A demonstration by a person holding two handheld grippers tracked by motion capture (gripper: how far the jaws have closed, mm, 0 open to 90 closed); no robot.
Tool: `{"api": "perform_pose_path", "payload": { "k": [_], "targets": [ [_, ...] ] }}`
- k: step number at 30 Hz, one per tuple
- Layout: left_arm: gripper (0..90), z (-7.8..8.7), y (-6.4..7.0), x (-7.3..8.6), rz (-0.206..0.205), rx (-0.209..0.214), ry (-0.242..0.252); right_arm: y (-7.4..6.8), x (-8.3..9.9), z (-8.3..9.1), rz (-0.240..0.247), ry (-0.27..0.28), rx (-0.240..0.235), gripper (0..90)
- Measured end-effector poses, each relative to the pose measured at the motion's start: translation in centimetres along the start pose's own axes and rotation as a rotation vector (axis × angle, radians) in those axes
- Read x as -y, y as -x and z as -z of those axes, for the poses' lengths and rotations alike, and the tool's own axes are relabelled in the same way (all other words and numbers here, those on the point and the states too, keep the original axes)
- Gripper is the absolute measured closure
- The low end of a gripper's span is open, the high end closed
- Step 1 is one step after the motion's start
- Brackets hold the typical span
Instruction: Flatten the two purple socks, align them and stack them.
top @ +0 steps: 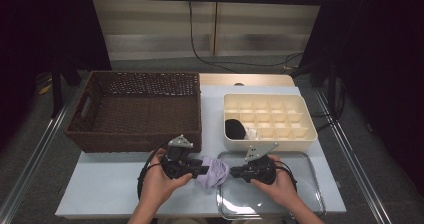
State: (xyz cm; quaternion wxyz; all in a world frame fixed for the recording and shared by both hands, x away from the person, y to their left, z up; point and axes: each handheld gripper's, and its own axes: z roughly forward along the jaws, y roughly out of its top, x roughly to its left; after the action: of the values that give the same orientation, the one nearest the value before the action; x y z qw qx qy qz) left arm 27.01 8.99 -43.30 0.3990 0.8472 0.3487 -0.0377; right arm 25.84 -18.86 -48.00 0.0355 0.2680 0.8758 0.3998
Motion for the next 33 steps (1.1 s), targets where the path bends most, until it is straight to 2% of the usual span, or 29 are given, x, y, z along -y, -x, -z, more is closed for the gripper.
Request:
{"api": "perform_pose_path", "payload": {
  "k": [1, 3, 6, 7, 8, 14, 16, 18, 19, 20, 22, 28, 33],
  "targets": [
    [67.9, -0.1, -0.1, 0.1, 0.002, -0.022, -0.016, 0.0, 0.0, 0.0, 0.001, -0.002, 0.002, 83.8],
    [67.1, -0.4, -0.5, 0.3, 0.029, -0.002, -0.004, 0.0, 0.0, 0.0, 0.002, -0.003, 0.005, 83.8],
    [63.6, -0.5, -1.5, 0.6, 0.039, -0.048, -0.015, 0.0, 0.0, 0.0, 0.000, -0.002, 0.006, 83.9],
    [61.1, -0.4, -1.9, 0.8, 0.059, -0.059, -0.010, 0.0, 0.0, 0.0, -0.004, 0.001, 0.004, 83.9],
    [58.7, -0.2, -2.1, 1.1, 0.081, -0.060, -0.009, 0.0, 0.0, 0.0, -0.005, 0.000, 0.007, 83.9],
    [56.4, -0.7, -2.3, 2.1, 0.100, -0.062, -0.044, 0.1, 0.1, 0.0, -0.004, 0.007, 0.003, 84.3],
    [56.3, -1.0, -2.3, 2.2, 0.098, -0.056, -0.045, 0.0, 0.1, 0.0, 0.000, 0.008, 0.008, 84.3],
    [58.9, -1.1, -2.2, 2.3, 0.117, -0.036, -0.045, 0.0, 0.1, 0.0, -0.003, 0.009, 0.009, 84.3],
    [60.0, -1.2, -2.3, 2.3, 0.123, -0.039, -0.041, 0.0, 0.1, 0.0, -0.003, 0.011, 0.010, 84.3],
    [59.5, -1.2, -2.3, 2.3, 0.123, -0.046, -0.038, 0.0, 0.2, 0.0, -0.003, 0.012, 0.011, 84.4],
    [63.0, -1.3, -2.3, 2.3, 0.129, -0.032, -0.046, 0.0, 0.2, 0.0, 0.004, 0.012, 0.013, 84.5],
    [63.4, -2.0, -1.8, 2.4, 0.099, -0.047, -0.068, -0.1, 0.1, 0.0, 0.008, 0.010, 0.020, 84.5],
    [67.5, -2.4, -1.6, 2.4, 0.103, -0.044, -0.073, -0.2, 0.2, 0.0, 0.006, 0.013, 0.021, 84.5]
  ]
}}
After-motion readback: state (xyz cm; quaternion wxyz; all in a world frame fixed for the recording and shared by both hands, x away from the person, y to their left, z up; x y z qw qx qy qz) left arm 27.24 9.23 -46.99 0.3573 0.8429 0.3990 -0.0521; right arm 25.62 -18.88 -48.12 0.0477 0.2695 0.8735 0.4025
